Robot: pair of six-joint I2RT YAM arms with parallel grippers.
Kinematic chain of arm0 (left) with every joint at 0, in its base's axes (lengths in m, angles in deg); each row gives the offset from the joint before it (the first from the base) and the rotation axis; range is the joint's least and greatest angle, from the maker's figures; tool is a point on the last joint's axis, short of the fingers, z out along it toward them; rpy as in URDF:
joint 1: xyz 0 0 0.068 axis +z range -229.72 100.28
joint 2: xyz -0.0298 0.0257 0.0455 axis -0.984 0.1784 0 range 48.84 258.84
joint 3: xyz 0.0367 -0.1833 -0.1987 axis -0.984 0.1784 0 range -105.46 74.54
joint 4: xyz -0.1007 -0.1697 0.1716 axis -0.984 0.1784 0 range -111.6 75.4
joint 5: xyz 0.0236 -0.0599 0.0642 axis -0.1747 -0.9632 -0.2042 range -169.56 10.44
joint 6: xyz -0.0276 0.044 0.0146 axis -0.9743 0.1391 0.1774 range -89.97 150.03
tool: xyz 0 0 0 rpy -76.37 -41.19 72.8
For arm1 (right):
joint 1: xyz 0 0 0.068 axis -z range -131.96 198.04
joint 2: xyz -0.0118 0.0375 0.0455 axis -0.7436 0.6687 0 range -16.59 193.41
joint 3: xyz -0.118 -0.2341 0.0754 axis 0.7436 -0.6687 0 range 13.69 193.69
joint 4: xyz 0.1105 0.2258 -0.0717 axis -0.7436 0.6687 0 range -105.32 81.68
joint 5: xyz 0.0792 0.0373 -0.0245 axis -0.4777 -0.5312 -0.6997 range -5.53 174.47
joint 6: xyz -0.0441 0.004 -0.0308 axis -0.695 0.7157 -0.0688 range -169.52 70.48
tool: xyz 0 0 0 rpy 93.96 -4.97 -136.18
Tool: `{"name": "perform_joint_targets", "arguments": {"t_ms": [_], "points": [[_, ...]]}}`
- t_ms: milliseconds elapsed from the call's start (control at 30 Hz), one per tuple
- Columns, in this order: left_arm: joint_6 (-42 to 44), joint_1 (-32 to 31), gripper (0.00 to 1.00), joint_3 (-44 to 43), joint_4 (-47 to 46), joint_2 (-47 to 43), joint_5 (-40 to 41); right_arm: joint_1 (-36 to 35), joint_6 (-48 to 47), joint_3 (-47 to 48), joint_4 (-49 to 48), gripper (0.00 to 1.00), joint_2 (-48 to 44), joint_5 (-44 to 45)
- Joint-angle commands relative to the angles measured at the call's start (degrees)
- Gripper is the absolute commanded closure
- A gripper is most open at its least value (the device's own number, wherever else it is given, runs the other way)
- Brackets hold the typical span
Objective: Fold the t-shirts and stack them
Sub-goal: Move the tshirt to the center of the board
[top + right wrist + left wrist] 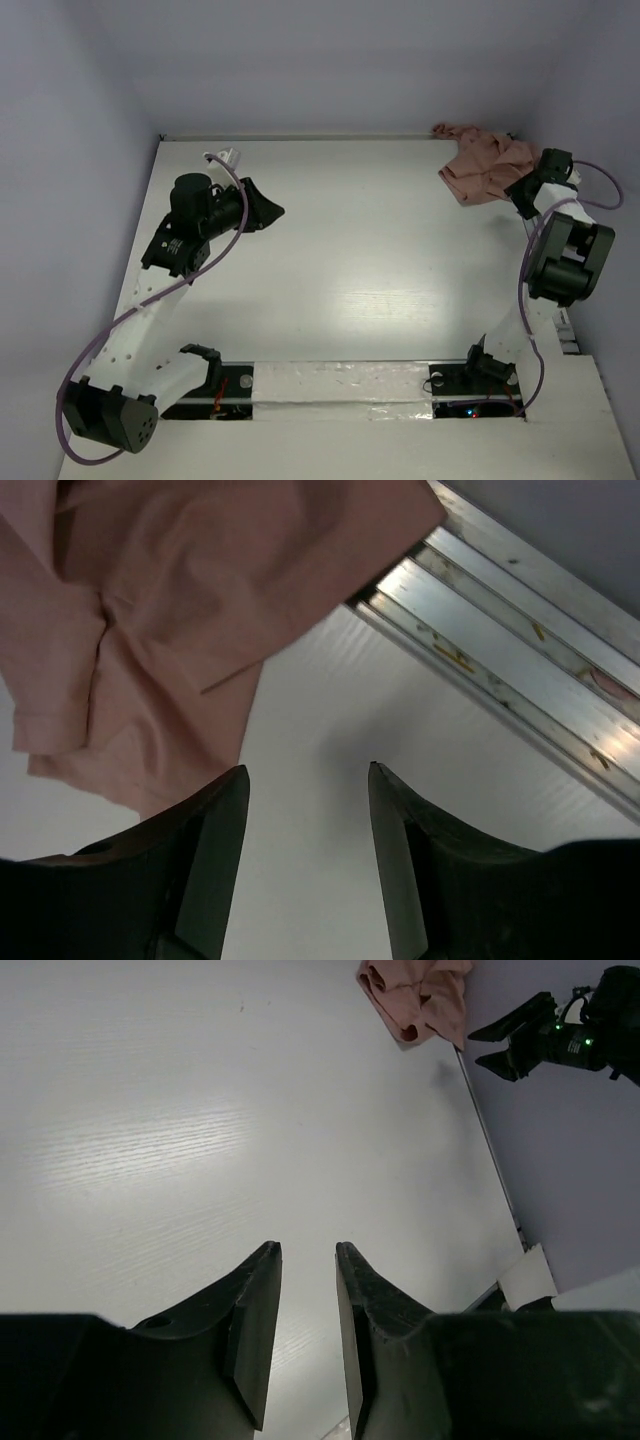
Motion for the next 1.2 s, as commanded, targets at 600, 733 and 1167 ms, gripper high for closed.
{"name": "perform_joint_targets", "arguments": {"t_ms": [600, 733, 1167], "points": [[2.9, -0.36, 0.76, -1.83, 2.61, 0.97, 5.93, -0.11, 7.67, 19.5, -2.75, 0.74, 24.46, 3.58], [2.64, -0.36, 0.76, -2.45, 2.88, 0.97, 6.64, -0.11, 8.48, 13.18, -7.84, 0.96, 20.51, 4.46], [3.87, -0.36, 0.76, -6.4, -0.2, 3.61, 5.84, -8.97, -0.13, 3.4, -11.29, 1.0, -9.1, -2.73]]}}
